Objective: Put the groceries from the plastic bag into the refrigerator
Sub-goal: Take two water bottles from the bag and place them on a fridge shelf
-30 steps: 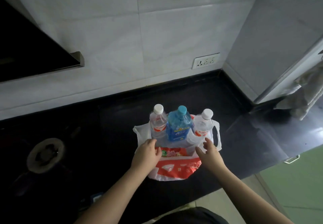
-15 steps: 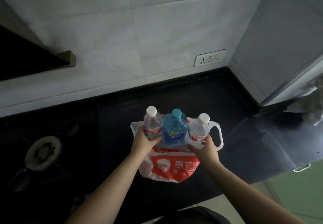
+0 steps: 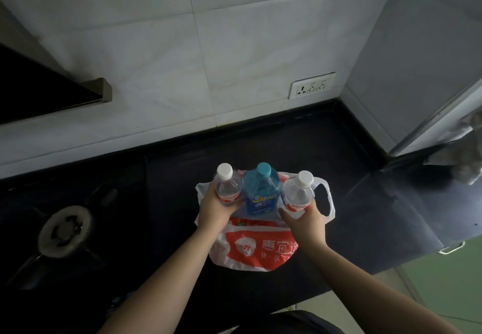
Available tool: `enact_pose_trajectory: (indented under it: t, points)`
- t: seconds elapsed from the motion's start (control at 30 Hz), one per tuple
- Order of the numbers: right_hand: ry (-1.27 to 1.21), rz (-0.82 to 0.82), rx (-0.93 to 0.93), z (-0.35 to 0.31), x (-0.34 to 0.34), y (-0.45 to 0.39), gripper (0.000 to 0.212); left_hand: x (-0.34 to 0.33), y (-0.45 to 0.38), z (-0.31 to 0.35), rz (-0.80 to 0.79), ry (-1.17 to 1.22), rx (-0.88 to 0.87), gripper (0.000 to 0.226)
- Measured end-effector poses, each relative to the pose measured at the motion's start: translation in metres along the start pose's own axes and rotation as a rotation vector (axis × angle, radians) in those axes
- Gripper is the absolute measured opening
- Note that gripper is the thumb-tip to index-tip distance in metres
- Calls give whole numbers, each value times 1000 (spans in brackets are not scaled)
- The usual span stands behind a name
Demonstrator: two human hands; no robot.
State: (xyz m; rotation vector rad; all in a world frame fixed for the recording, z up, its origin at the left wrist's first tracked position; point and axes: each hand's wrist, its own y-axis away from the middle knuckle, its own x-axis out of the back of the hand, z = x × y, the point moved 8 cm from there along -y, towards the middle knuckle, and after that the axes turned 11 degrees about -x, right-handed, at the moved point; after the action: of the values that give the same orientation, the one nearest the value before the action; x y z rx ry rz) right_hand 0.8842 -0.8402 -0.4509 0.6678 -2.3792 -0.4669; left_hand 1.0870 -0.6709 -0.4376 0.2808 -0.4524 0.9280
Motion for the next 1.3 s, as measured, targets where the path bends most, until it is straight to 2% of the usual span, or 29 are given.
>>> enact_pose_trajectory:
  t: [0.23, 0.47, 0.73, 1.03, 1.13, 1.2, 1.3]
  points:
    - [9, 51, 90, -10, 16, 27, 64, 22, 32, 10, 57, 34, -35, 48]
    - [-8, -14, 108, -8, 18, 57, 55, 26, 58, 25, -88, 19, -134, 49]
    - [49, -67, 142, 4, 16, 85, 68, 22, 91, -1, -188, 61, -79, 55]
    - [2, -56, 134, 17, 22, 118, 60, 30, 116, -9, -191, 136, -36, 63]
    - [-54, -64, 157, 14, 26, 127, 59, 38, 117, 2, -151, 206, -67, 74]
    - [-111, -88, 186, 9, 30, 134, 57, 47, 120, 15, -123, 267, -95, 80]
    - [-243, -169, 233, -1, 37, 145, 53, 61, 127, 34, -115, 338, -145, 76]
